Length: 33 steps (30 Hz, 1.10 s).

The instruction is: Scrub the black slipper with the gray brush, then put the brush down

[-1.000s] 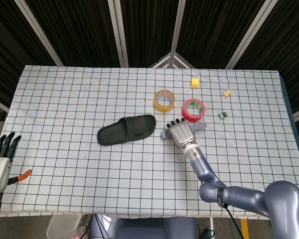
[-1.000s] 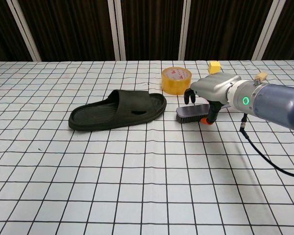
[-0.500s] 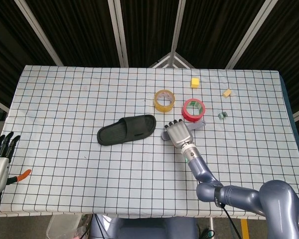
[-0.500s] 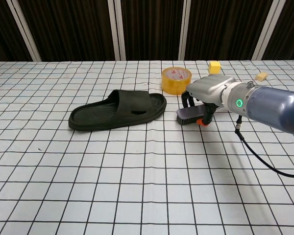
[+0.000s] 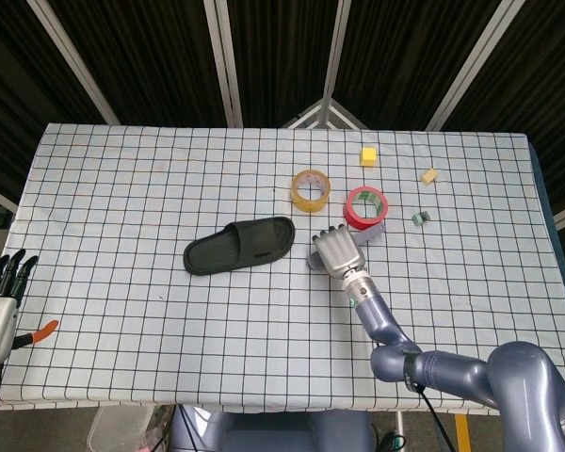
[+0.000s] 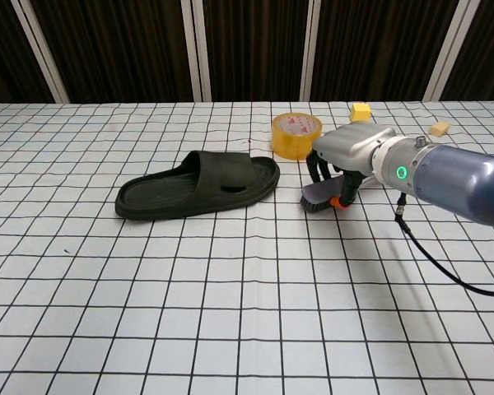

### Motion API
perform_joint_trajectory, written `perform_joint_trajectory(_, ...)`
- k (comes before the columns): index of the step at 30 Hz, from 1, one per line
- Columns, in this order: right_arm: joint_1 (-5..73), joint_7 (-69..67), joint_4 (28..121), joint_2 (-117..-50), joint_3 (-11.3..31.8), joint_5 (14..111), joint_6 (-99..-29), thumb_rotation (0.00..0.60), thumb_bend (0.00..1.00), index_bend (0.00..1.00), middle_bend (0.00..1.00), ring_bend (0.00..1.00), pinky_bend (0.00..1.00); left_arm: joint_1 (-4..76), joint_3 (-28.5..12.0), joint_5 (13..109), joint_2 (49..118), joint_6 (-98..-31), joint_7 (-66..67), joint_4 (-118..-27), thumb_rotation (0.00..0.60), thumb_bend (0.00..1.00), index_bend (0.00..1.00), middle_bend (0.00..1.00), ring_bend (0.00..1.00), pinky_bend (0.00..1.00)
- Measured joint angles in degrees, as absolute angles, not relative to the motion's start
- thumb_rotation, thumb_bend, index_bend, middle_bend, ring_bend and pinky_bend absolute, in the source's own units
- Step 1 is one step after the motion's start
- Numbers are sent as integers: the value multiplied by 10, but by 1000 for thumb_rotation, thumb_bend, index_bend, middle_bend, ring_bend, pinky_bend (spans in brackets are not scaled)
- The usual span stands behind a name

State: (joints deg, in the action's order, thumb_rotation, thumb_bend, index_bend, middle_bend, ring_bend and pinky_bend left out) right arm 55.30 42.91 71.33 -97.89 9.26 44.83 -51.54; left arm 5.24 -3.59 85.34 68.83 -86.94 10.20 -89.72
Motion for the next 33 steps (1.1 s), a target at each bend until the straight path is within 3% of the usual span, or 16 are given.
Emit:
perform_joint_trajectory(7,551,424,711,-981,92,461,-523,600,404,590,525,445,468,52,-35,854,688,-871,102,-898,521,62,0,0,0,6)
perform_joint_trajectory(14,544,401,702,-985,91,484,-529,600,699,718,635,553,551,53,-34,856,689,-870,104,-897,525,74,0,0,0,6)
perform_joint_trajectory(18,539,376,694,-987,89,513,-533,600,774,770,676,592,568,54,-31,864,689,-869,104,-896,538,199,0,0,0,6)
perform_joint_trajectory(23,534,356,702,-972,87,550,-542,600,798,819,718,634,607,65,-21,892,695,-860,99,-892,539,333,1,20,0,31)
perform_joint_trajectory(28,532,343,735,-947,95,578,-554,600,799,825,724,640,618,96,-21,905,706,-816,107,-893,535,347,13,42,5,51)
perform_joint_trajectory(33,537,347,768,-930,107,592,-562,600,799,825,723,640,618,144,-33,892,719,-739,126,-898,482,351,14,39,5,52)
